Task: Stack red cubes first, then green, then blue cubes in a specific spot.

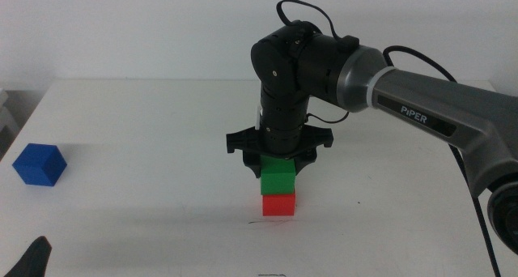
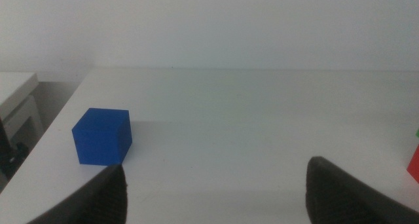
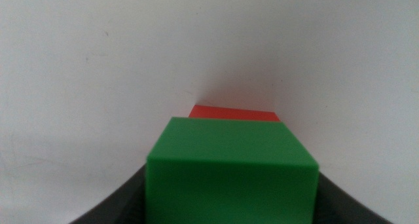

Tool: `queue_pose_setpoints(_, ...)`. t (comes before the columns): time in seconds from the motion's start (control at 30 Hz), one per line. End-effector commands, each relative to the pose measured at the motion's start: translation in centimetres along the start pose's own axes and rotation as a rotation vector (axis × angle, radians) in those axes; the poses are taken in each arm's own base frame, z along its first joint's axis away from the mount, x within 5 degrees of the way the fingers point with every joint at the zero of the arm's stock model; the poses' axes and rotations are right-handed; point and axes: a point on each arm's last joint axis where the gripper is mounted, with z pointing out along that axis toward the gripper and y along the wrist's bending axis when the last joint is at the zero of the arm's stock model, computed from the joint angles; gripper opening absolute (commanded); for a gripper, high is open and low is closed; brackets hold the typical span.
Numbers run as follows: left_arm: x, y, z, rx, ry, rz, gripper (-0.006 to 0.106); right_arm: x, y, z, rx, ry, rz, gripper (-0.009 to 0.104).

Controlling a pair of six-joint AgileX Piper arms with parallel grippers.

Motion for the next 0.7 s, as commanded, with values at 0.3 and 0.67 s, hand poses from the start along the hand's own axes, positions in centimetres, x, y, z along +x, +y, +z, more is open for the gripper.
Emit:
queue_pose_setpoints(0.3,-0.8,0.0,-0.2,0.001,-0.102,-0.013,0.093,0.1,-0.6,-2.9,0.013,-0.010,0.016,0.069)
queue_pose_setpoints(0.67,-0.8,0.0,-0.2,0.001,-0.102,-0.013,0.093,0.2,-0.9,-5.3,-0.015,-0.052,0.030,0.069)
